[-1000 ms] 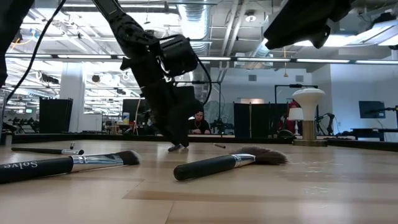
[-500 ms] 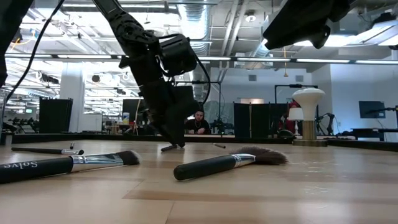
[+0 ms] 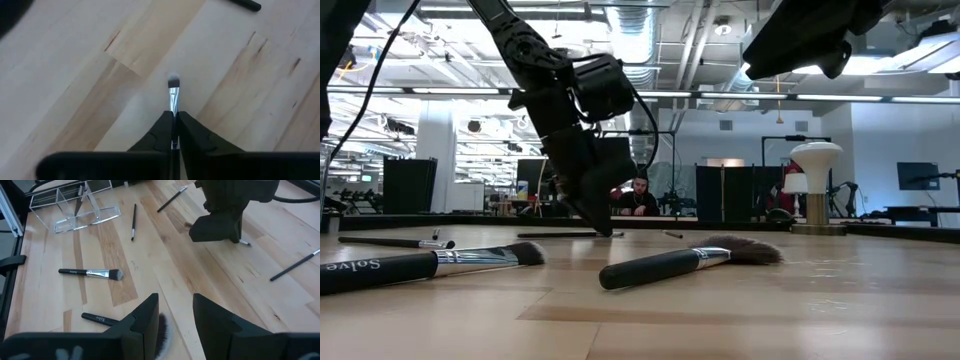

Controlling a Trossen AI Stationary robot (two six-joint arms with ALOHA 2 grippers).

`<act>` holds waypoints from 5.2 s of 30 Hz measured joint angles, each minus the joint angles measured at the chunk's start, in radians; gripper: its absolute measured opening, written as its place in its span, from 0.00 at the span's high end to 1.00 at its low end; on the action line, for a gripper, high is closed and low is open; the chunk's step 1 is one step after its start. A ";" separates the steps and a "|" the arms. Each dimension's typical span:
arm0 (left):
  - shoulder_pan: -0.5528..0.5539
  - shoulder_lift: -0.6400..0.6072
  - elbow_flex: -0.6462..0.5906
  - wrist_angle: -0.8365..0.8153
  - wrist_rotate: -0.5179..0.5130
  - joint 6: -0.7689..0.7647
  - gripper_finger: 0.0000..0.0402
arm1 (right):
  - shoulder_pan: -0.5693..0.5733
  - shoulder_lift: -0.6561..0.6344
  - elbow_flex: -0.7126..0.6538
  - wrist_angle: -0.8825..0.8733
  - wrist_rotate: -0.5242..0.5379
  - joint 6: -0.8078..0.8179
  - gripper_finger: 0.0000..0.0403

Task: Put items in baskets/containers
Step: Put the eyeshadow brush into the transparent organizer

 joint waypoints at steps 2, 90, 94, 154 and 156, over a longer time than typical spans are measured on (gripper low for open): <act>0.001 0.000 0.000 -0.001 0.009 0.011 0.97 | 0.000 0.000 0.000 0.000 0.000 0.000 0.72; 0.073 0.134 0.326 -0.471 0.288 0.312 0.70 | 0.012 0.000 -0.012 0.030 0.045 -0.133 0.72; 0.080 0.135 0.326 -0.470 0.289 0.312 0.74 | 0.012 0.000 -0.012 0.030 0.049 -0.133 0.72; -1.160 -0.939 -0.292 -0.200 -0.751 -0.526 0.97 | -0.090 0.225 -0.012 0.030 0.105 -0.029 0.72; -1.190 -0.917 -0.303 -0.209 -0.779 -0.567 0.97 | -0.084 0.225 -0.012 0.030 0.108 -0.027 0.72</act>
